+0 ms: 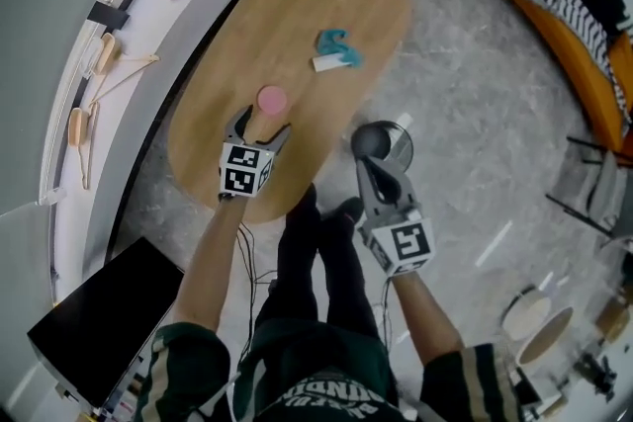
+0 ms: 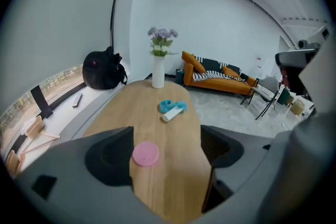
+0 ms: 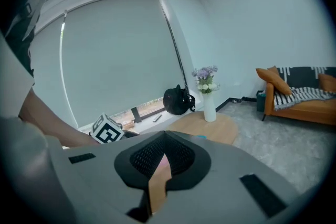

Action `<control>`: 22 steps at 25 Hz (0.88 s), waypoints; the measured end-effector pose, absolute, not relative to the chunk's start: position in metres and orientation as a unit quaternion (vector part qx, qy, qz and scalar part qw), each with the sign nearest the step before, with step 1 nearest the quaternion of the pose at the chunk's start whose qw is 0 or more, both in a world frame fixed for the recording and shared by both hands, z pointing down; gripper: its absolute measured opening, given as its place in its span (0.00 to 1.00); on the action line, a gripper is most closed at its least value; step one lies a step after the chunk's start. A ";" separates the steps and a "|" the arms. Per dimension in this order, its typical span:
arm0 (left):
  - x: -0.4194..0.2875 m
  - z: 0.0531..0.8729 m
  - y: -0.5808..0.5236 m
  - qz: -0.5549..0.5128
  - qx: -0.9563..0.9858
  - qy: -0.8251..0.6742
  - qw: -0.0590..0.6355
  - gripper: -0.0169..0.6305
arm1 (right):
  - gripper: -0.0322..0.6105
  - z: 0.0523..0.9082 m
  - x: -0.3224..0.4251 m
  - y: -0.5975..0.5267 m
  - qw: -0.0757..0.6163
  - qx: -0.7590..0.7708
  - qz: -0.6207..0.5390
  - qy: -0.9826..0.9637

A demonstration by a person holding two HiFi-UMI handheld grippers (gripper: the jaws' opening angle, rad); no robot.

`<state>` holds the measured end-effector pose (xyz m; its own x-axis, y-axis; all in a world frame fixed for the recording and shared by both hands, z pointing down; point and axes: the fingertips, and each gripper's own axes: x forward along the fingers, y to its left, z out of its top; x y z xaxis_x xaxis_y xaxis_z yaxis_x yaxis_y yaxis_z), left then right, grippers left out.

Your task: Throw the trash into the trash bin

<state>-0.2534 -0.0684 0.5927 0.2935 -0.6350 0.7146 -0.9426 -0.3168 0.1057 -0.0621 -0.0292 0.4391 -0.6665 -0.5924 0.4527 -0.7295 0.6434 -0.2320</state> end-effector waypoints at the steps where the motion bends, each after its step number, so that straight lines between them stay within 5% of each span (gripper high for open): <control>1: -0.255 0.610 -0.072 0.297 0.753 -0.519 0.276 0.63 | 0.05 0.448 -0.062 -0.028 0.172 0.375 0.209 -0.887; 22: -0.287 0.785 -0.110 0.381 0.680 -0.508 0.367 0.64 | 0.05 0.564 -0.017 -0.007 0.224 0.404 0.278 -0.842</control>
<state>-0.2871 -0.1102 0.7846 0.1933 -0.4117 0.8906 -0.9704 -0.2144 0.1116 -0.0169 -0.0067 0.5636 -0.5727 -0.5570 0.6014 -0.8055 0.5187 -0.2867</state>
